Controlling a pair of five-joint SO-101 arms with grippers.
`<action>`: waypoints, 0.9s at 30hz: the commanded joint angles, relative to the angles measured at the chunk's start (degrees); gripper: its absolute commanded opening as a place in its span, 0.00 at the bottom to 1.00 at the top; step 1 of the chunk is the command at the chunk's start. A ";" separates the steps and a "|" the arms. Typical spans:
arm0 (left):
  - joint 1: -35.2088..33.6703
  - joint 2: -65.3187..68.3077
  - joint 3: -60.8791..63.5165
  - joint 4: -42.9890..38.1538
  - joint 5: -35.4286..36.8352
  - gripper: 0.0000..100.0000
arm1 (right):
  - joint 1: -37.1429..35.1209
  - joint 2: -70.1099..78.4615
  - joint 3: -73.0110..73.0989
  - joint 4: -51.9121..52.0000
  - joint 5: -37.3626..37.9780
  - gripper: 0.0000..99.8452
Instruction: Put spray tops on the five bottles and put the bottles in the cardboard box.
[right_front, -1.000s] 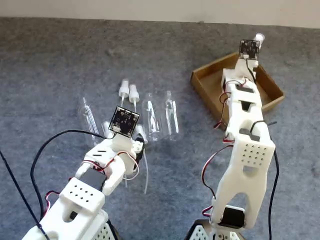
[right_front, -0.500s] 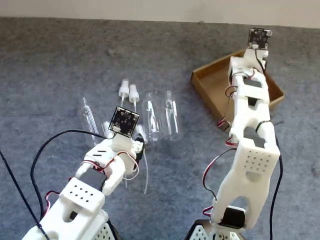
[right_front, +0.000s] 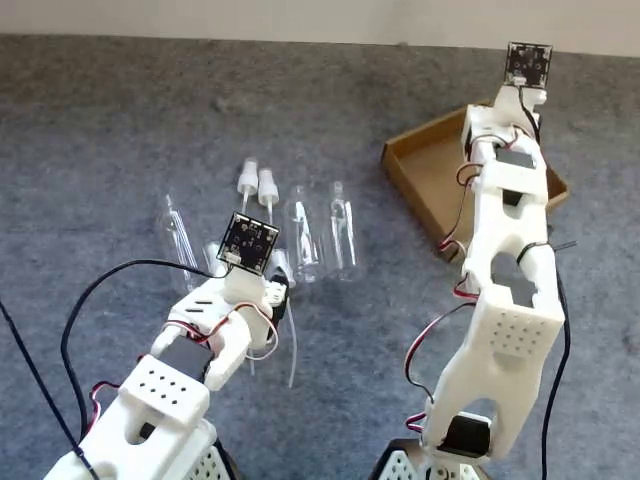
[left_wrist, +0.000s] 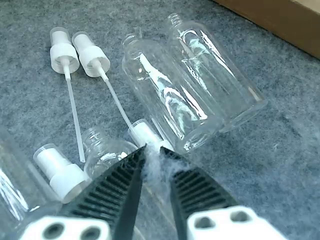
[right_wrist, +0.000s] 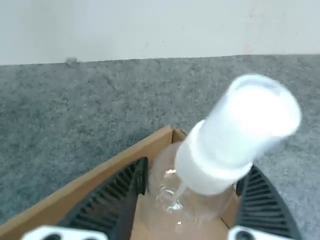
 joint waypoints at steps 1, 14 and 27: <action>-0.40 -0.22 -0.40 -1.05 -0.35 0.01 | 0.48 -4.70 -3.38 1.10 0.79 0.26; -0.57 -0.22 -0.40 -1.05 -0.35 0.01 | 0.57 -4.88 -8.40 9.89 0.79 0.26; -0.66 -0.22 -0.40 -1.05 -0.35 0.01 | 0.40 -4.62 -17.71 20.18 0.79 0.26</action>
